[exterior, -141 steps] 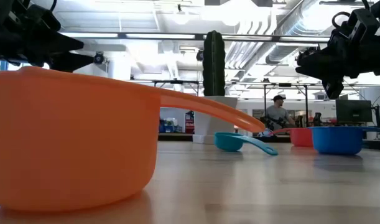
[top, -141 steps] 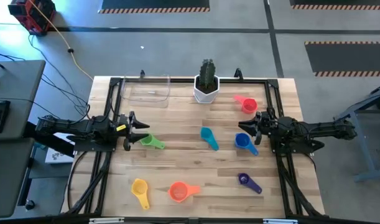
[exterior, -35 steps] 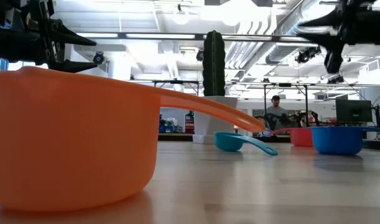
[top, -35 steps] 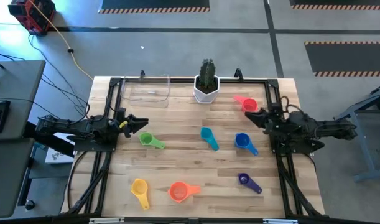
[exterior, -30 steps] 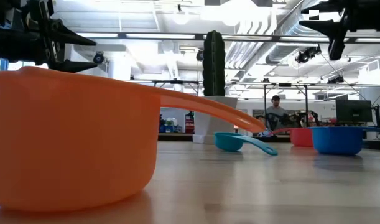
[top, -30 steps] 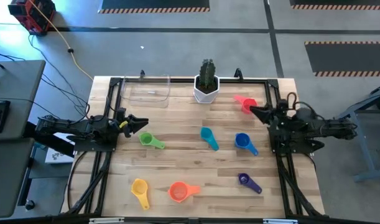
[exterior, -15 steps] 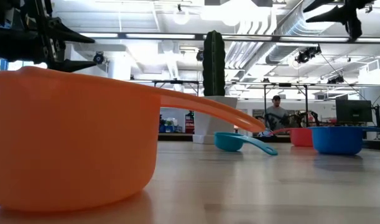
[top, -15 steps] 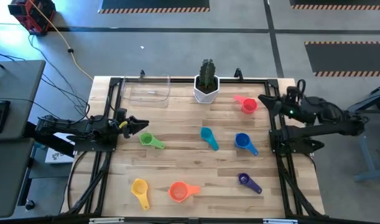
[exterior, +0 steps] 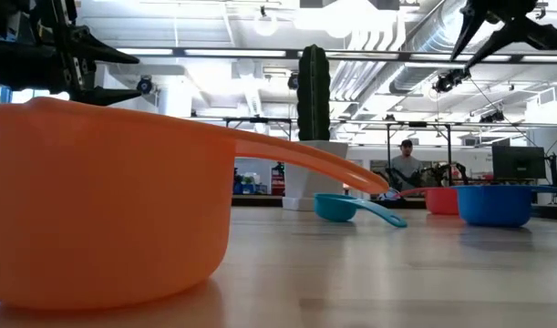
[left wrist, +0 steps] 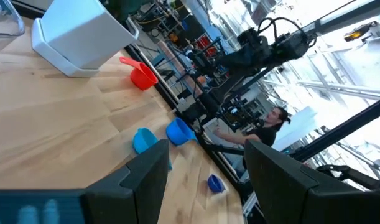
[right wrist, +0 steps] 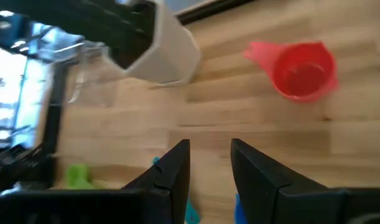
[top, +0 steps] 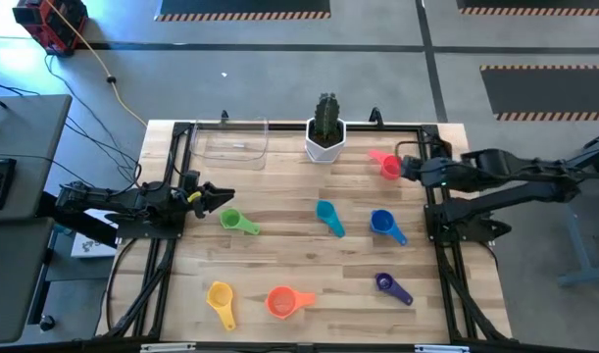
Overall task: Nest measuring cups in basket
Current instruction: Stack the pink measuring cup on the orange measuring cup
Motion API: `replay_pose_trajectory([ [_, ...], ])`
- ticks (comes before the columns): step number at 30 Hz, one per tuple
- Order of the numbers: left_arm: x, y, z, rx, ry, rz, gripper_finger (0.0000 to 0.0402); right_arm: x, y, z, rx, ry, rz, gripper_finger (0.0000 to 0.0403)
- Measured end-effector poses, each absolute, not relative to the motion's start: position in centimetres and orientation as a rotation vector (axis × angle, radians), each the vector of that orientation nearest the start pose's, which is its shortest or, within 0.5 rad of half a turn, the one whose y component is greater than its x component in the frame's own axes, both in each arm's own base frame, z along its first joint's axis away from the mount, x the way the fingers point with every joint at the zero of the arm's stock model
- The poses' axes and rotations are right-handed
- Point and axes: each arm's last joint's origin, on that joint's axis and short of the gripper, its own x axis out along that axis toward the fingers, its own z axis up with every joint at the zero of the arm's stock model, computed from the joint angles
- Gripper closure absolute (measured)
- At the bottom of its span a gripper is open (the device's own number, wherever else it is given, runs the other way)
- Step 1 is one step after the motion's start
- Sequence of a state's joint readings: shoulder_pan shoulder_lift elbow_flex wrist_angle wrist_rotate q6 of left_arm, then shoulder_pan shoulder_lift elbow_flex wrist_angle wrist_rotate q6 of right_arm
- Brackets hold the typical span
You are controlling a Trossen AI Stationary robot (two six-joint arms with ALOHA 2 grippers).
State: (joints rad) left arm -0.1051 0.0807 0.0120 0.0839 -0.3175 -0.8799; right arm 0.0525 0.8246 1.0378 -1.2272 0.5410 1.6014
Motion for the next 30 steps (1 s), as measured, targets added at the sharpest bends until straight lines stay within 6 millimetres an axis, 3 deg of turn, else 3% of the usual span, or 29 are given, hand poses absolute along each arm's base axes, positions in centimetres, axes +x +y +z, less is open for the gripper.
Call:
replay_pose_trajectory([
  [8, 10.1, -0.2, 16.9, -0.880, -0.108, 0.193, 0.0202, 13.4, -0.9, 31.0, 1.189, 0.352, -1.373, 0.0295],
  [16, 10.1, -0.2, 16.9, -0.879, -0.103, 0.182, 0.0202, 15.7, -1.5, 29.5, 1.224, 0.345, -1.526, 0.0295],
  [24, 10.1, -0.2, 16.9, -0.879, -0.092, 0.165, 0.0202, 17.2, -3.8, 27.9, 1.293, 0.389, -1.718, 0.0295],
  [30, 10.1, -0.2, 16.9, -0.879, -0.091, 0.165, 0.0202, 16.9, -6.7, 27.4, 1.293, 0.537, -1.757, 0.0295],
])
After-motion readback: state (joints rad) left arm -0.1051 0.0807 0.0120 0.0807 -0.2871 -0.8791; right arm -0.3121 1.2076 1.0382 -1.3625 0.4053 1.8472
